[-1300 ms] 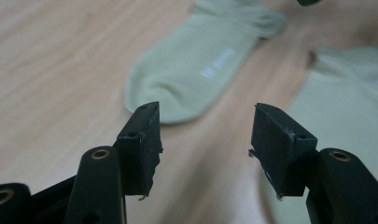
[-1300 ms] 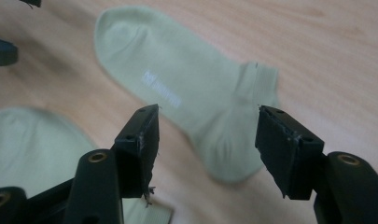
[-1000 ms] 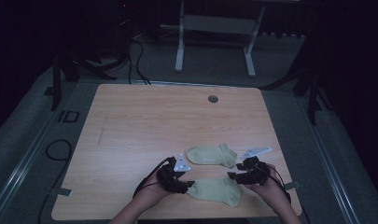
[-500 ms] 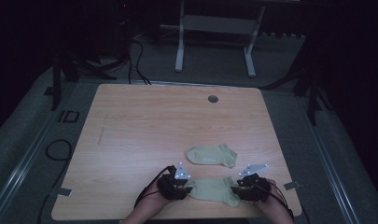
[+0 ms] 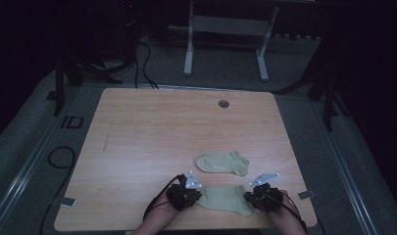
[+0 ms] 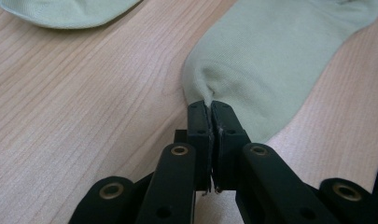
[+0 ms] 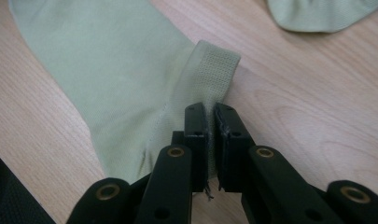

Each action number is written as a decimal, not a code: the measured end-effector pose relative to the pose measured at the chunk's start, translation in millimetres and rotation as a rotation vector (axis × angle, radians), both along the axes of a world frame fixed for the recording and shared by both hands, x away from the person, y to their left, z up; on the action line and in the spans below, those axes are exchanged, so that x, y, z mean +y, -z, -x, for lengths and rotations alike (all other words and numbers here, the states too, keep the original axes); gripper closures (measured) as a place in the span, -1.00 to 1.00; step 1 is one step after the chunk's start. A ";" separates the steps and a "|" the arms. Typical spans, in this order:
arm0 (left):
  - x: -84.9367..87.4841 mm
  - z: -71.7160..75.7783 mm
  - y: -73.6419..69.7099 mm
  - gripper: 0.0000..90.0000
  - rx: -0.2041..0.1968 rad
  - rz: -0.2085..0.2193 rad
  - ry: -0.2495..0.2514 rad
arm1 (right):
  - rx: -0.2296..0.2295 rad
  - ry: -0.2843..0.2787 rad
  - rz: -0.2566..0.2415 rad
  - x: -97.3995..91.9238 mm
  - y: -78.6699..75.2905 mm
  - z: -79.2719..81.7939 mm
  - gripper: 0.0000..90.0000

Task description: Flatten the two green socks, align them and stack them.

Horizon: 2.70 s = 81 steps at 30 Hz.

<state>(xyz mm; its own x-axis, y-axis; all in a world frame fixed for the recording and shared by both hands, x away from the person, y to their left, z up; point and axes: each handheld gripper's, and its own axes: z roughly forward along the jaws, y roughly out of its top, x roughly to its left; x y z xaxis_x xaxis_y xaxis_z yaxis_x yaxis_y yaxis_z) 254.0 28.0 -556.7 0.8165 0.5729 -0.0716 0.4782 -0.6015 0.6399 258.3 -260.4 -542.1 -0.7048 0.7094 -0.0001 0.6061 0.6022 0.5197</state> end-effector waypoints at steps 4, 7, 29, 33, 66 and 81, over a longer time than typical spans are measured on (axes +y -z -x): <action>2.7 0.3 -7.0 0.93 -0.009 0.014 -0.008 | -0.003 0.011 -0.045 -3.9 -9.7 -0.2 0.88; 4.2 -0.3 -16.6 0.93 -0.016 0.029 -0.010 | -0.018 0.006 -0.070 -4.9 -22.4 -1.5 0.88; 5.0 -71.5 -80.0 0.93 -0.086 0.051 -0.083 | -0.079 0.047 -0.100 -6.5 -88.1 -72.9 0.87; 2.7 -88.8 -78.2 0.93 -0.071 0.037 -0.075 | -0.060 0.063 -0.074 -6.5 -87.9 -93.5 0.87; 0.6 -111.3 -13.5 0.41 0.024 -0.010 -0.130 | 0.102 0.125 0.001 1.6 -15.1 -136.4 0.43; -22.8 -96.3 -29.5 0.64 -0.047 0.018 -0.040 | 0.072 0.073 -0.053 10.2 -26.6 -119.2 0.95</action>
<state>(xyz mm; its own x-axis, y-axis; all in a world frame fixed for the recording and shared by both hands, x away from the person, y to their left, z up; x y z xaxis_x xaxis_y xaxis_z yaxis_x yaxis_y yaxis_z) 350.3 5.2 -527.2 0.7956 0.6042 -0.0443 0.4707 -0.5704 0.6731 377.5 -250.2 -515.4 -0.6479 0.7567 0.0874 0.6843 0.5277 0.5032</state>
